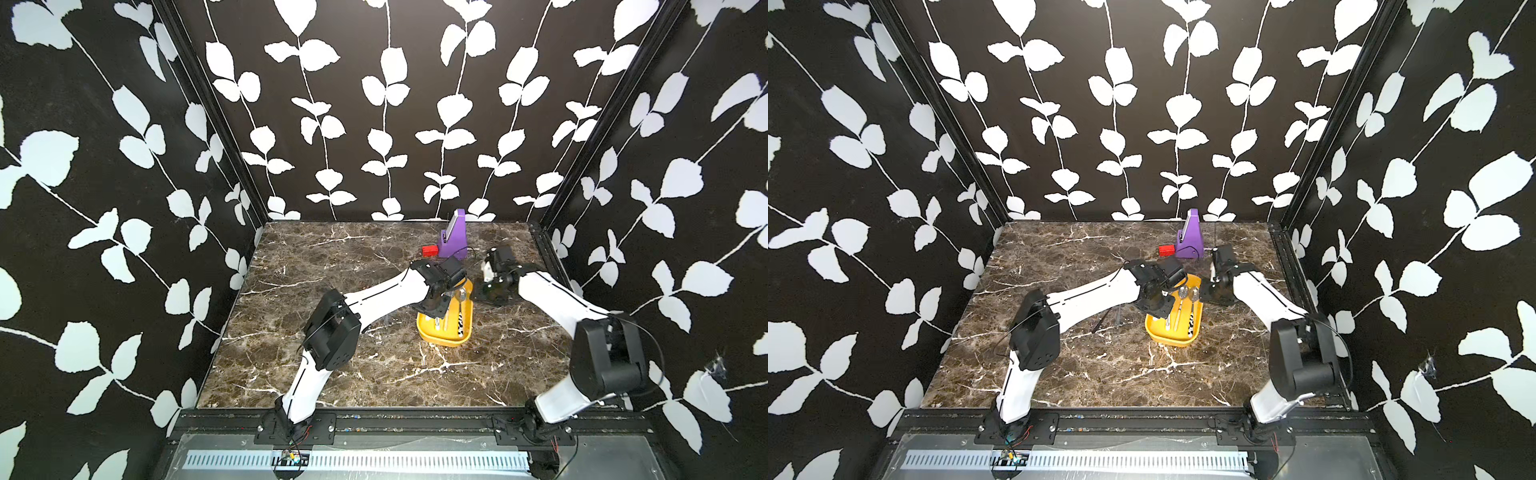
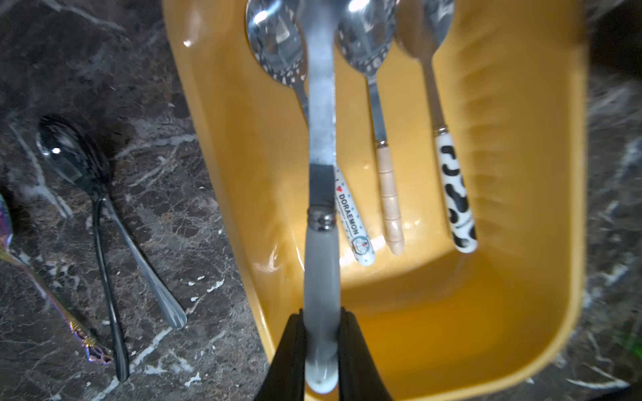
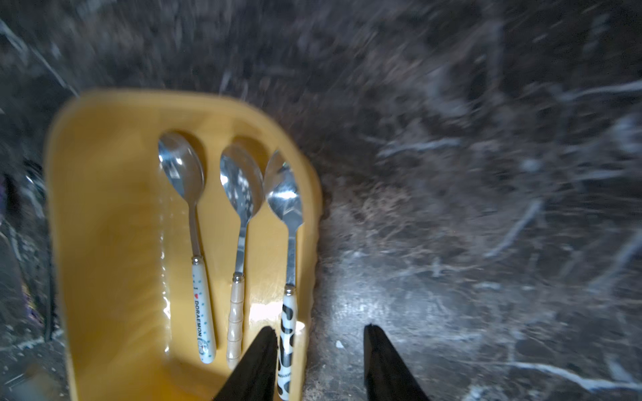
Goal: Put the spoon into the storage box
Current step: Move the storage box to the center of the board, then place the spoon in the storage box.
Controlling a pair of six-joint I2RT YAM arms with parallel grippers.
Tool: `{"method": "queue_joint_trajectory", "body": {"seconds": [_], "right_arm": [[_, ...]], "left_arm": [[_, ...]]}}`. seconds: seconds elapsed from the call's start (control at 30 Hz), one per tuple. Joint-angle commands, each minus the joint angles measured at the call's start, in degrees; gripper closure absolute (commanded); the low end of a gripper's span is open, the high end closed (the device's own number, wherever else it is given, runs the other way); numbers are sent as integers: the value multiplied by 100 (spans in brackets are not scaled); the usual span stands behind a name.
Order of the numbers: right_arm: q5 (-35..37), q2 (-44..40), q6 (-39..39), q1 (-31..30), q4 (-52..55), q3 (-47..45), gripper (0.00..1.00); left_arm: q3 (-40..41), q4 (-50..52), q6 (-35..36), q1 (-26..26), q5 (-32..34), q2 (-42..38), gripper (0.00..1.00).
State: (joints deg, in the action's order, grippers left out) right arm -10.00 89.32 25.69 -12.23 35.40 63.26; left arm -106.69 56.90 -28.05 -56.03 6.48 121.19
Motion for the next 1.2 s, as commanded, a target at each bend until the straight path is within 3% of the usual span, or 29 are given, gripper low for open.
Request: {"method": "queue_joint_trajectory", "body": {"seconds": [0.0,0.67,0.97,1.17], "right_arm": [[27,-115,-2,114,7,-189,56],[-153,-204,32,207,-72,-330,56],[-153,-309,40,211,-30,-324,56],[-164,-379,26,208,48,-276,56]], "left_arm": [[-132,84,-5,40,133,91,100],[-335,-154,-295,75,488,950,99],[-228,-234,-279,119,420,968,72],[-194,-276,-190,110,338,684,63]]}}
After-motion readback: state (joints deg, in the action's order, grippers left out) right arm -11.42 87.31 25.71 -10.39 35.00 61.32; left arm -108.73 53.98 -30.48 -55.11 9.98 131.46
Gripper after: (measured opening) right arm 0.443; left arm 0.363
